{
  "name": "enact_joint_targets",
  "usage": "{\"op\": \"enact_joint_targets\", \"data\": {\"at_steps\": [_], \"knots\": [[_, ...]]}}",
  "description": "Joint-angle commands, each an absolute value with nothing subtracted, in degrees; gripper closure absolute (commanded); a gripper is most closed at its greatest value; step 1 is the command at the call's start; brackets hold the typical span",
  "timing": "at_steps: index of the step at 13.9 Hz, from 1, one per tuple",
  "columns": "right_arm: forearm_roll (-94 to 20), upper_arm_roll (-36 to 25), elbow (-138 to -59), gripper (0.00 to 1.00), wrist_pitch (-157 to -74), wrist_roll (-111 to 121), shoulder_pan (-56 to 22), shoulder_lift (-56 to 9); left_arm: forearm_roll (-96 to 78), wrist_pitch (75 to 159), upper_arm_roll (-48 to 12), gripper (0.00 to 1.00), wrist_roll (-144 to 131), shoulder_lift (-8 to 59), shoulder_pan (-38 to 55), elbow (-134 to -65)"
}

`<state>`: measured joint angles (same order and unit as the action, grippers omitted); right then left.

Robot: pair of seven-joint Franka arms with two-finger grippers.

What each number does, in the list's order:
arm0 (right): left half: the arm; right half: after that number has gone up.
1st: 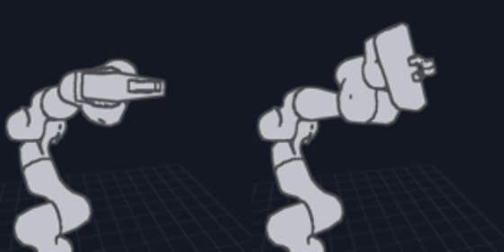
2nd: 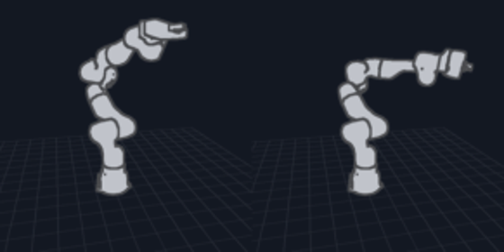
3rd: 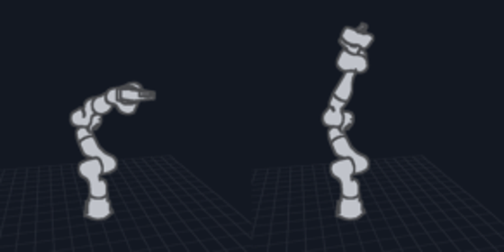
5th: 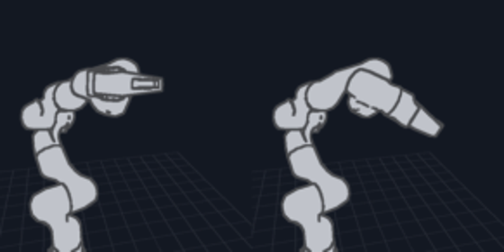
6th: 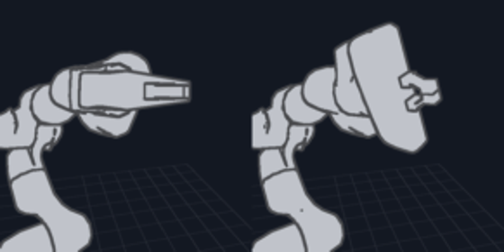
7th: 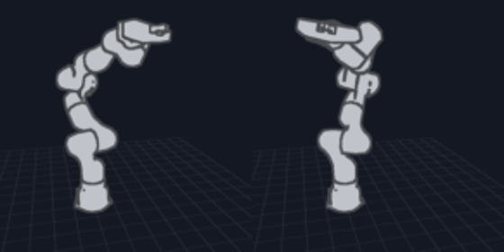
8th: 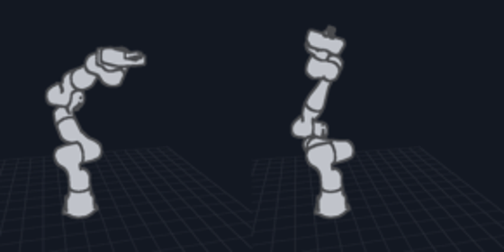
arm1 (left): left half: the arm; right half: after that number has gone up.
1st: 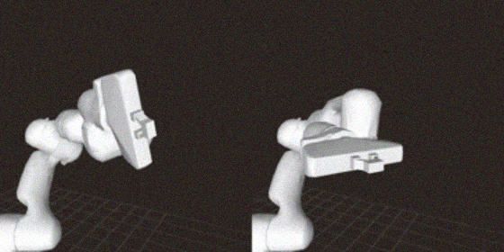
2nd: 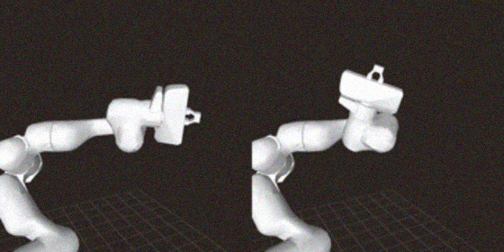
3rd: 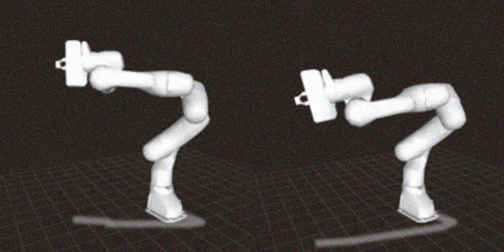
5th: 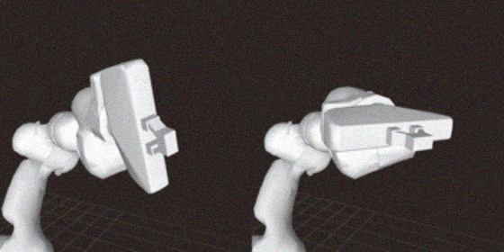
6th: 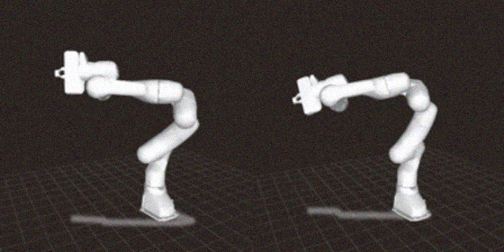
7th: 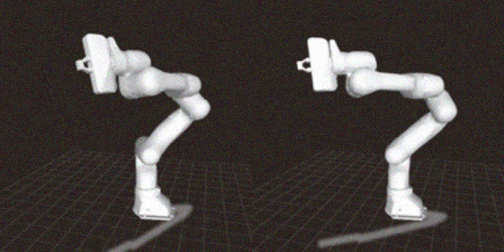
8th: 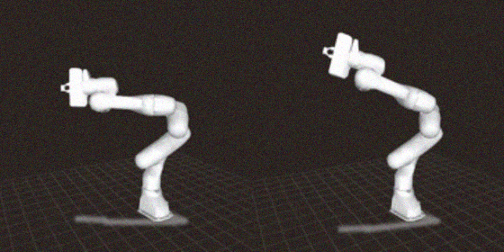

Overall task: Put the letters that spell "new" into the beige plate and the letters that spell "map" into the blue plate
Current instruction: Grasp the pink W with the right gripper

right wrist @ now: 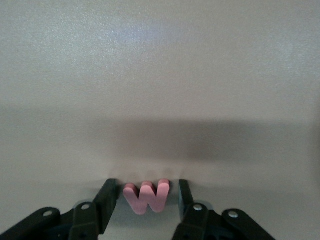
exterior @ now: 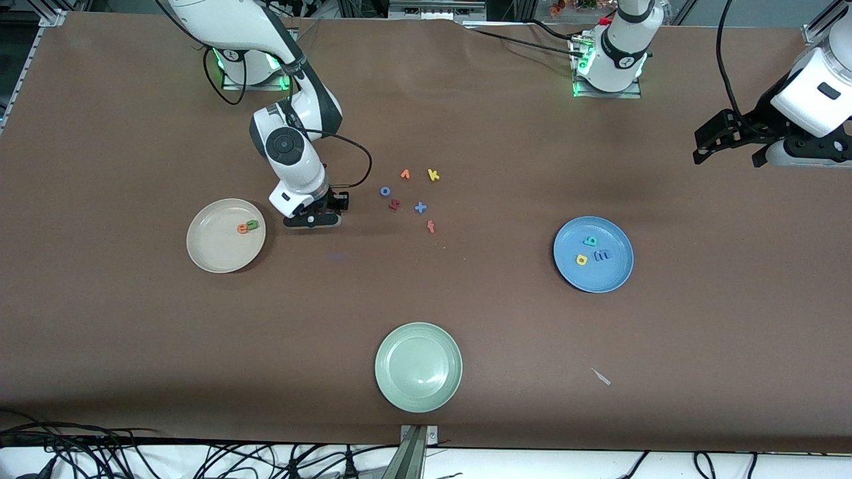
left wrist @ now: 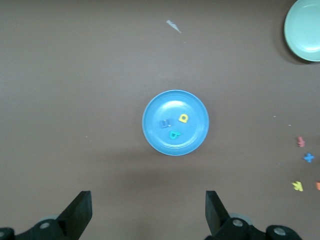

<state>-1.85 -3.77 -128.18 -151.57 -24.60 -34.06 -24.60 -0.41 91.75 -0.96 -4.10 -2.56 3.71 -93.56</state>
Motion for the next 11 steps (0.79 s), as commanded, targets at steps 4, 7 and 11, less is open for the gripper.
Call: {"op": "enact_joint_targets", "data": {"at_steps": [4, 7, 11], "knots": [[-2.11, -3.78, -127.53, 0.62, -152.14, -25.22, -34.45, -25.22, 1.41, 91.32, 0.35, 0.00, -3.60, -3.08, 3.96, -94.57], [-2.11, -3.78, -127.36, 0.68, -152.05, -24.61, -34.45, -25.14, 1.41, 88.42, 0.35, 0.00, -3.43, -2.81, 3.61, -93.96], [-2.20, -4.83, -118.86, 0.72, -136.29, -22.60, -33.84, -23.21, 1.49, 88.33, 0.26, 0.00, -3.43, -1.23, 3.52, -91.58]]}}
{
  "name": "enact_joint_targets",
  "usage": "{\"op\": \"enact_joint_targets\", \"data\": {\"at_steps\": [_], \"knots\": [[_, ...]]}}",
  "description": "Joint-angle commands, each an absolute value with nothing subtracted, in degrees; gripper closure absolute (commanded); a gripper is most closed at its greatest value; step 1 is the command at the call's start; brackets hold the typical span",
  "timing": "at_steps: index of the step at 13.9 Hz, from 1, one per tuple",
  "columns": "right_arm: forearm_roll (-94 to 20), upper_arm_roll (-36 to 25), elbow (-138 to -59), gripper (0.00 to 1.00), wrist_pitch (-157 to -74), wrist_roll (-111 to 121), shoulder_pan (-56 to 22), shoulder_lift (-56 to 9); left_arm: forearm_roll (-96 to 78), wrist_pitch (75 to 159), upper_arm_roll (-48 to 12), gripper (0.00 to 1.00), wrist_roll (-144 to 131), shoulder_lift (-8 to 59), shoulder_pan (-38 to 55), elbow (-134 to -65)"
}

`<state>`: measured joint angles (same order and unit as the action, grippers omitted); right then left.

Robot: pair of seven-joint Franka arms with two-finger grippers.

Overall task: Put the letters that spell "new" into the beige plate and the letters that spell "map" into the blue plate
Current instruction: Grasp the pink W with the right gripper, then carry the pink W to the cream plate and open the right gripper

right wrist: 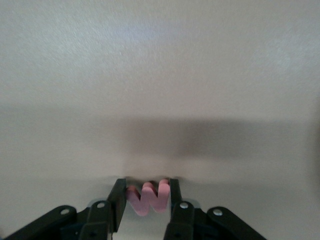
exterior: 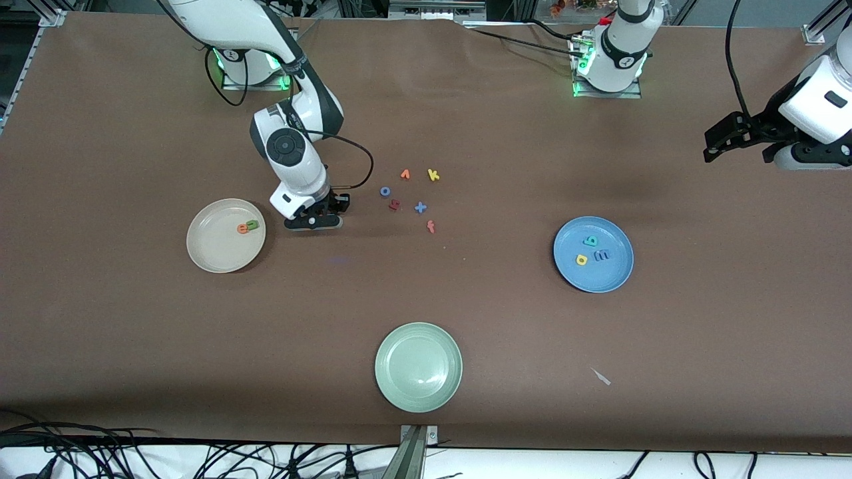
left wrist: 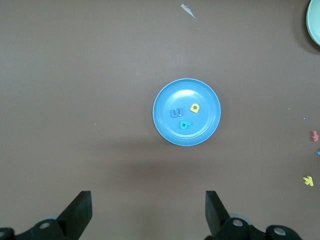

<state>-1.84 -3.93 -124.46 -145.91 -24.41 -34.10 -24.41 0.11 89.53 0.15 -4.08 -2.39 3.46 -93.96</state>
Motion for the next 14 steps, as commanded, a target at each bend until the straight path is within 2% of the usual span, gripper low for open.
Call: {"op": "enact_joint_targets", "data": {"at_steps": [1, 4, 9, 12, 13, 14], "knots": [[-2.28, -6.31, -116.74, 0.72, -132.05, -19.63, -33.66, -22.42, 1.41, 88.33, 0.26, 0.00, -3.34, -1.14, 3.52, -91.58], [-2.29, -12.37, -116.28, 0.72, -128.33, -8.21, -33.66, -19.78, 1.41, 88.33, 0.26, 0.00, -3.34, -1.14, 3.52, -91.49], [-2.29, -21.69, -116.63, 0.72, -127.35, 6.05, -33.49, -20.47, 1.41, 88.42, 0.26, 0.00, -3.34, -0.97, 3.52, -91.49], [-2.29, -22.15, -116.54, 0.68, -127.44, 7.21, -29.89, -23.02, 1.41, 88.42, 0.26, 0.00, -3.34, -0.79, 3.52, -91.49], [-2.29, -22.15, -116.54, 0.55, -127.44, 6.77, -29.45, -23.46, 1.41, 88.42, 0.18, 0.00, -3.43, -0.79, 3.60, -91.49], [-2.46, -22.15, -116.46, 0.14, -127.44, 5.98, -29.44, -23.47, 1.49, 88.42, 0.09, 0.00, -3.51, -0.79, 3.69, -91.49]]}}
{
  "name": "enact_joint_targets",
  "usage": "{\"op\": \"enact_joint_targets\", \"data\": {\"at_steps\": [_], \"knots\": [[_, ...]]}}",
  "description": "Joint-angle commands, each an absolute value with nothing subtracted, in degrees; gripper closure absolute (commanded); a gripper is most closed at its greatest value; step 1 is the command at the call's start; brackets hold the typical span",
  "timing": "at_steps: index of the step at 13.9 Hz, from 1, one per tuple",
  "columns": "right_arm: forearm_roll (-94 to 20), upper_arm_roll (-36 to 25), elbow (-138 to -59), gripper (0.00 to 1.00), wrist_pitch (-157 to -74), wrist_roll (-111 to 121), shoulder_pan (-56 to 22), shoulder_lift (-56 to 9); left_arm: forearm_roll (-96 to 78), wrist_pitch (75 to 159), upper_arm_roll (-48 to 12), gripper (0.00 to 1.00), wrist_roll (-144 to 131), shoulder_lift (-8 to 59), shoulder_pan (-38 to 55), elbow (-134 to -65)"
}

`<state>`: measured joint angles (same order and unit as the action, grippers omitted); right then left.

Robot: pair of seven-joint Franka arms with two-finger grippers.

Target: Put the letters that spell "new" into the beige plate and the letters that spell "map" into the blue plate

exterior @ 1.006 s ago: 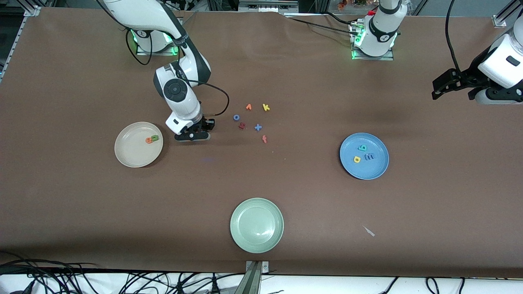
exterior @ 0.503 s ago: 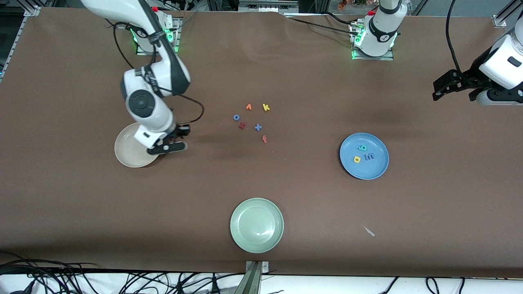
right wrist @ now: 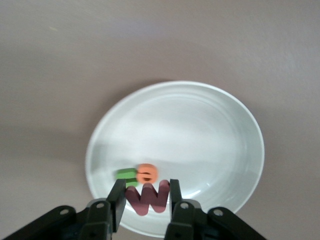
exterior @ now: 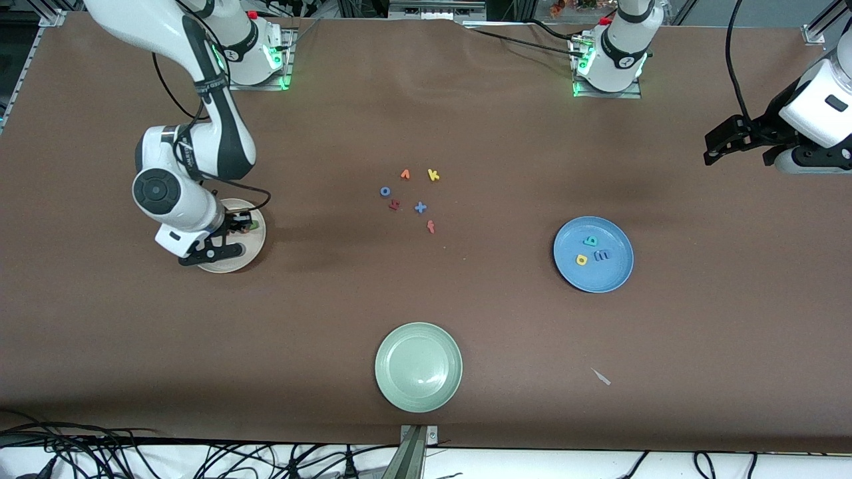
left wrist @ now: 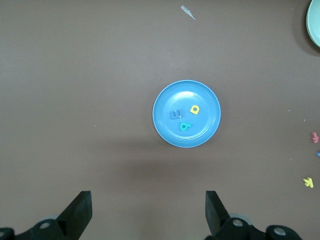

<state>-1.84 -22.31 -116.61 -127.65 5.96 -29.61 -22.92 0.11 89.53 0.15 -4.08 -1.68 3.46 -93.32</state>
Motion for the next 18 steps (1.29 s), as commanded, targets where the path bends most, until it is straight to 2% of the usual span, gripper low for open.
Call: {"op": "enact_joint_targets", "data": {"at_steps": [1, 2, 6, 8, 13, 14, 16, 18], "knots": [[-2.90, -21.97, -115.93, 0.00, -126.92, 5.80, -29.53, -23.29, 1.41, 88.42, 0.00, 0.00, -3.52, -0.79, 3.69, -91.49], [-3.16, -21.80, -114.71, 0.00, -125.00, 5.80, -29.71, -23.03, 1.41, 88.42, 0.00, 0.00, -3.52, -0.79, 3.69, -91.49], [-4.74, -20.83, -102.25, 0.00, -107.54, 5.36, -30.49, -23.29, 1.41, 88.42, 0.00, 0.00, -3.43, -0.79, 3.69, -91.49], [-4.75, -20.57, -97.75, 0.00, -101.54, 5.10, -31.72, -23.29, 1.41, 88.42, 0.00, 0.00, -3.34, -0.79, 3.60, -91.49], [-4.66, -20.56, -91.94, 0.00, -93.52, 2.99, -32.43, -21.46, 1.41, 88.42, 0.00, 0.00, -3.60, -0.79, 3.69, -91.49], [-4.22, -19.17, -91.76, 0.00, -93.25, 4.29, -30.43, -19.62, 1.41, 88.42, 0.00, 0.00, -3.60, -0.70, 3.69, -91.49], [-3.17, -11.81, -92.02, 0.00, -93.95, 4.57, -23.49, -16.27, 1.41, 88.42, 0.00, 0.00, -3.60, -0.79, 3.69, -91.49], [-1.24, -8.72, -93.77, 0.00, -93.69, 4.31, -19.01, -11.45, 1.41, 88.42, -0.09, 0.00, -3.69, -0.70, 3.87, -91.49]]}}
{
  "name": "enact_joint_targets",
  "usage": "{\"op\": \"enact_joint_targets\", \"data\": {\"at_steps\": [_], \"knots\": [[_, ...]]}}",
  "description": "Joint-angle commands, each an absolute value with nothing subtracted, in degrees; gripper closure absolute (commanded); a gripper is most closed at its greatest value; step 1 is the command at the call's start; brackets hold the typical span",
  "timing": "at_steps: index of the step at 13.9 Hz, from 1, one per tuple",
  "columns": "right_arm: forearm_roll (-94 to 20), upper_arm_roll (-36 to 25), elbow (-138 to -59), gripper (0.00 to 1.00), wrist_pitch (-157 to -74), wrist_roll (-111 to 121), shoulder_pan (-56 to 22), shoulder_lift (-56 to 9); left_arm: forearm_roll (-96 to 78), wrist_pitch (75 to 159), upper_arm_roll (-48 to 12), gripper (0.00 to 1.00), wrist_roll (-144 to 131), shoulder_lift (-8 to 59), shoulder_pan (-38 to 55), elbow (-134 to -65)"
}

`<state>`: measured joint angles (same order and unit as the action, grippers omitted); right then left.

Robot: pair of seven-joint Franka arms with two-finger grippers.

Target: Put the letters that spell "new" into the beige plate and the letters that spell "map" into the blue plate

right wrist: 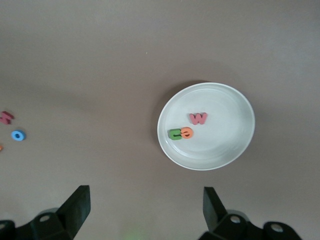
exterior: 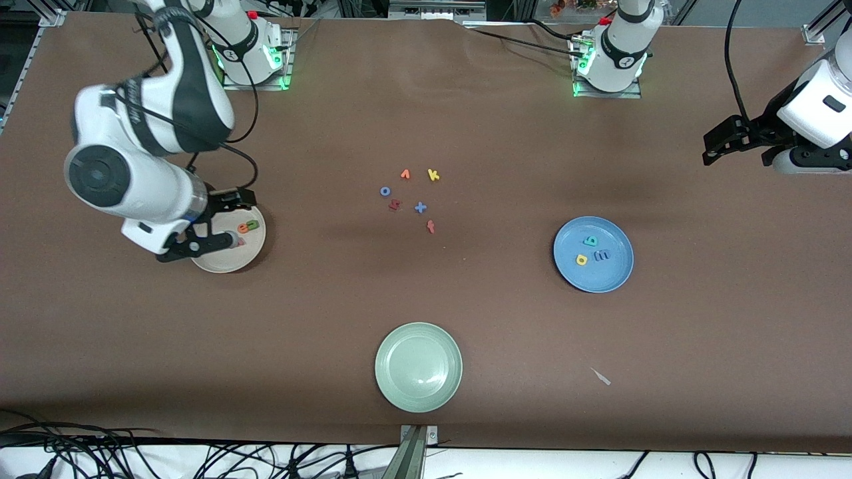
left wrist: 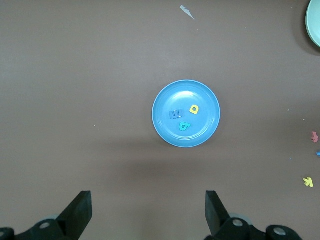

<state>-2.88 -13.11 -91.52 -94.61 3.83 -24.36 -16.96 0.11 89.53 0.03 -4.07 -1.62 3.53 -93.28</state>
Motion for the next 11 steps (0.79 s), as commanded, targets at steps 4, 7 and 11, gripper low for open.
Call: {"op": "enact_joint_targets", "data": {"at_steps": [4, 7, 11], "knots": [[-0.62, -5.45, -96.15, 0.00, -91.95, 4.04, -10.47, -3.53, 1.41, 88.42, -0.09, 0.00, -3.69, -0.70, 3.96, -91.49], [0.52, -5.62, -95.28, 0.00, -88.15, 3.78, -8.79, -1.85, 1.41, 88.42, -0.09, 0.00, -3.78, -0.79, 4.04, -91.49], [1.14, -5.80, -94.31, 0.00, -88.51, 0.64, -7.56, -0.88, 1.41, 88.42, -0.17, 0.00, -3.69, -0.70, 4.04, -91.49]]}}
